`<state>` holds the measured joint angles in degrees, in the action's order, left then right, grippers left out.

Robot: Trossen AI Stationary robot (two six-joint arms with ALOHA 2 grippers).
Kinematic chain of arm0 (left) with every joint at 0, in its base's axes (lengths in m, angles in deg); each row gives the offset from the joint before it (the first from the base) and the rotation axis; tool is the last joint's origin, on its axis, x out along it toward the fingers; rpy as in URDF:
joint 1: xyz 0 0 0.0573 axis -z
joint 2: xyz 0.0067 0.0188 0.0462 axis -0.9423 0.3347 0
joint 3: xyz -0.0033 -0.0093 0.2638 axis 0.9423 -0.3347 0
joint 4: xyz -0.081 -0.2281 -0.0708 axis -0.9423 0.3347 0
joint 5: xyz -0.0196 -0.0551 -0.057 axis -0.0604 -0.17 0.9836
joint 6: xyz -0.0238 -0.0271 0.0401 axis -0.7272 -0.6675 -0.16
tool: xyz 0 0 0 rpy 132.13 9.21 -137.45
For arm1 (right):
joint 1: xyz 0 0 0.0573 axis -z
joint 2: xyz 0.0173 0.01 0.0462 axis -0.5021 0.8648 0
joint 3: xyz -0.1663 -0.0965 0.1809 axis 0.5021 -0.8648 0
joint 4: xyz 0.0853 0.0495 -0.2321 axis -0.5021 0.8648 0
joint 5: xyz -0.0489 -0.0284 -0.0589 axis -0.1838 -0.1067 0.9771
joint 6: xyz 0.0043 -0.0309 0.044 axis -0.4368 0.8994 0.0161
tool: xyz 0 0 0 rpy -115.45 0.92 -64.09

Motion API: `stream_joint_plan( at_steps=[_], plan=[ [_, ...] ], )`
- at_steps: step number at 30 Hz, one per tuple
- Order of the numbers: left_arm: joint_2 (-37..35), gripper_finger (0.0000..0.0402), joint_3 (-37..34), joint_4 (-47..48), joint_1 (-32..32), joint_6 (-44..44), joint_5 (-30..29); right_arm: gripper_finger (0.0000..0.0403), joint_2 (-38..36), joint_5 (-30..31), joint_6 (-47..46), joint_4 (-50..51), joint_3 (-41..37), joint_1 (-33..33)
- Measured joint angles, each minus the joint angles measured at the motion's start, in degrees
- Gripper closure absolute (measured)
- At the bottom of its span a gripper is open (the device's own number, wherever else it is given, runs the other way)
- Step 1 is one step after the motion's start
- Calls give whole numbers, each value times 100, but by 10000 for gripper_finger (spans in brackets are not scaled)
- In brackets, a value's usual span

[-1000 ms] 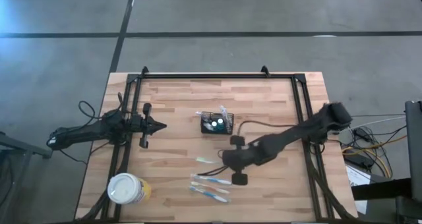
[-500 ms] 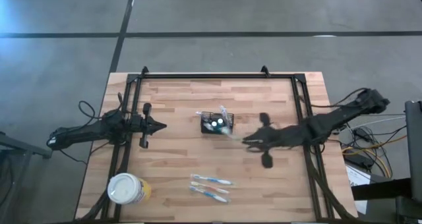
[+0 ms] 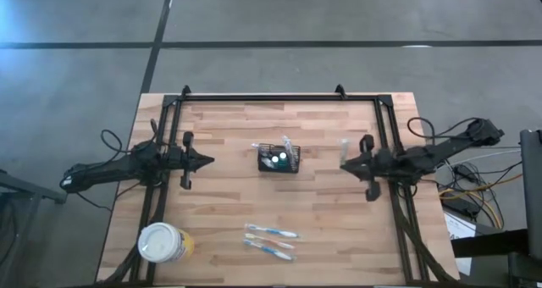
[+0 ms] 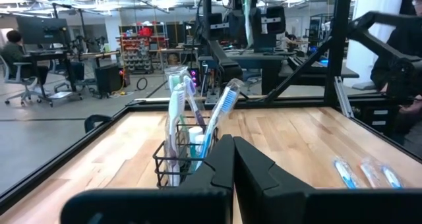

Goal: Pick & Place toothbrushing station
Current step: Put the green toothbrush into the black organizer

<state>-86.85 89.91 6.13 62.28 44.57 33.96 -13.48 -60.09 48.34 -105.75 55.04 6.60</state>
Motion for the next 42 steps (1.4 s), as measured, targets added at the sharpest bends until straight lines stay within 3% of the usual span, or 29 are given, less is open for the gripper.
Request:
stream_joint_plan(
  at_steps=[6, 20, 38, 42],
  plan=[
    [-1, 399, -1, -4, 0, -2, -11, 385, -1019, 37, 176, -405, -863, 2],
    [-1, 399, -1, -13, -1, -7, -15, 385, -2795, 337, 451, -154, -1710, 59],
    [-1, 399, -1, -81, -1, -33, -67, 385, -2666, 613, 359, -165, -1705, 59],
    [22, 399, 12, -504, -2, -585, -521, 385, -2496, 639, 286, -277, -1705, 59]
  ],
)
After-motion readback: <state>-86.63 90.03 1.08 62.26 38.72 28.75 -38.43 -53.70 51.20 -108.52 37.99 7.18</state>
